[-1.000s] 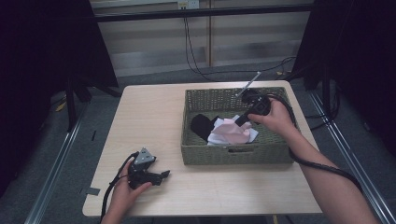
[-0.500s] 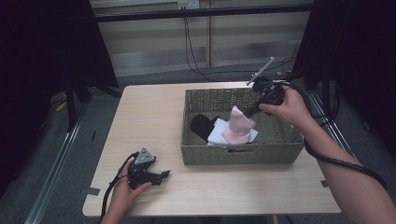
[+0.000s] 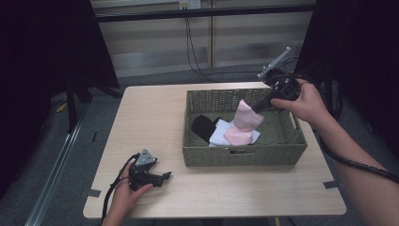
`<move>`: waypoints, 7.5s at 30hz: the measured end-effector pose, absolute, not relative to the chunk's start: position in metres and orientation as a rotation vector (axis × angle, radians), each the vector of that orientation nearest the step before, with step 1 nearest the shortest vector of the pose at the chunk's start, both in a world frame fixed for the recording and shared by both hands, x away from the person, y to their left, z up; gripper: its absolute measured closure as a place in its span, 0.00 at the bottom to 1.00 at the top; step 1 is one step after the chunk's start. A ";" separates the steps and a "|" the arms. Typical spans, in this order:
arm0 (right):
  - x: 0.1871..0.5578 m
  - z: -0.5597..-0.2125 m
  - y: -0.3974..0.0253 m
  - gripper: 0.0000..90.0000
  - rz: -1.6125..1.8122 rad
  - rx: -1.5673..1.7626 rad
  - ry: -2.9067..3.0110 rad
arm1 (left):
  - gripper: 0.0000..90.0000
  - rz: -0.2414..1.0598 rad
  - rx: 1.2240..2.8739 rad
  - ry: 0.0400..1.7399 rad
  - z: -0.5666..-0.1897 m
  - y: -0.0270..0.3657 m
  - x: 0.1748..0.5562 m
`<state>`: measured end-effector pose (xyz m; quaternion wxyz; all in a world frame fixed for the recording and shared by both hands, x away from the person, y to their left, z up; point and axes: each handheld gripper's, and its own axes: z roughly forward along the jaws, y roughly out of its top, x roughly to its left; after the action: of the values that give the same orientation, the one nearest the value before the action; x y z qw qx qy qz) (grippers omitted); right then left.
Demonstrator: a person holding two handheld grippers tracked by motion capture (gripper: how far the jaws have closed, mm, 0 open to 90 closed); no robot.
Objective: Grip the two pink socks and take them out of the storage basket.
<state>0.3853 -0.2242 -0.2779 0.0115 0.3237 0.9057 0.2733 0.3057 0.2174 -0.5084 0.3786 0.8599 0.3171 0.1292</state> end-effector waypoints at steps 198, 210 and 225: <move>0.379 -0.261 -0.241 0.98 0.695 0.983 2.952 | 0.20 0.329 2.196 0.812 -0.508 0.217 0.306; 0.357 -0.239 -0.244 0.98 0.730 0.905 2.988 | 0.20 0.330 2.198 0.811 -0.508 0.217 0.306; 0.333 -0.226 -0.243 0.98 0.780 0.804 3.001 | 0.20 0.330 2.198 0.811 -0.508 0.217 0.306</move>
<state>0.3332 -0.2427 -0.2260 -0.0306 0.2508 0.9364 0.2435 0.3057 0.2174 -0.5084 0.3782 0.8600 0.3173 0.1291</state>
